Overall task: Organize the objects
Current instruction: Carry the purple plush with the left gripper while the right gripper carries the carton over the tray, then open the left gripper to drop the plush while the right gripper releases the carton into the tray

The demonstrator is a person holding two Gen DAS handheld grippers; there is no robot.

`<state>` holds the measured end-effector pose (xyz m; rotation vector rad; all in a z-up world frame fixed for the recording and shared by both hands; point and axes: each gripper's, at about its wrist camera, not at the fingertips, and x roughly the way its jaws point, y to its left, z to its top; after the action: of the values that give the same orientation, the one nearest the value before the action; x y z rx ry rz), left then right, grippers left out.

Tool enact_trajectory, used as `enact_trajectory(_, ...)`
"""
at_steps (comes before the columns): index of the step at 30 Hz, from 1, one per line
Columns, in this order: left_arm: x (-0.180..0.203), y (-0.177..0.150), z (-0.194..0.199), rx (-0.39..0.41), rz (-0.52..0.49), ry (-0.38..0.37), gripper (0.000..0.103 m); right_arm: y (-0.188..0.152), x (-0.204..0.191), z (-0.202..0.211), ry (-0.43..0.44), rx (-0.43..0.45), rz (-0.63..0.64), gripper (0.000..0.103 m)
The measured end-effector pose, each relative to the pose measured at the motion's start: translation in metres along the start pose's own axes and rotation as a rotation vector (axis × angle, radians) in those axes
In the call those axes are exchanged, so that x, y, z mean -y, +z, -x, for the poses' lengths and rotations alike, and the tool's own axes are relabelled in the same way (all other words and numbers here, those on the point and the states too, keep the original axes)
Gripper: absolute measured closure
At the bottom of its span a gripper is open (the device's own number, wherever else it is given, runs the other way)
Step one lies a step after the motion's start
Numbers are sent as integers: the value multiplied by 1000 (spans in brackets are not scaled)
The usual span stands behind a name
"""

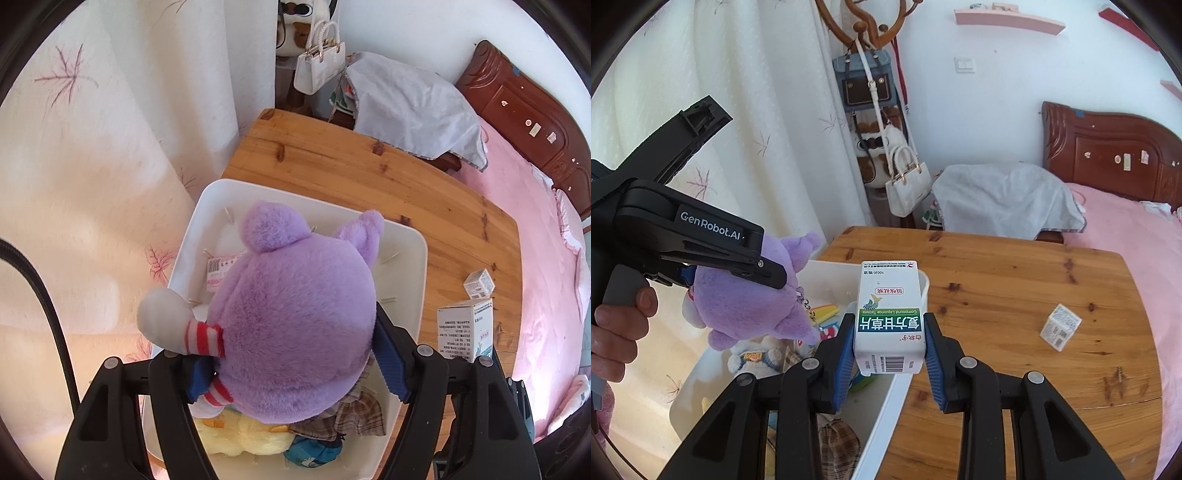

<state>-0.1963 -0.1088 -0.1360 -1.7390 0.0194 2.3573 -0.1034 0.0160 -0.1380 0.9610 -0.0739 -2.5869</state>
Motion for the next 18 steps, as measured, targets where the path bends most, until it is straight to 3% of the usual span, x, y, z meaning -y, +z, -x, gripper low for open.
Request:
enact_trajectory(12, -14, -7, -2, 4, 30, 6, 24, -3, -11, -16, 48, -75, 13, 66)
enact_trajectory(14, -16, -7, -1, 9, 31, 1, 24, -2, -10, -17, 52, -86, 16, 63)
enact_trajectory(18, -19, -6, 5, 38, 36, -1, 24, 0, -7, -18, 62, -100, 9, 42)
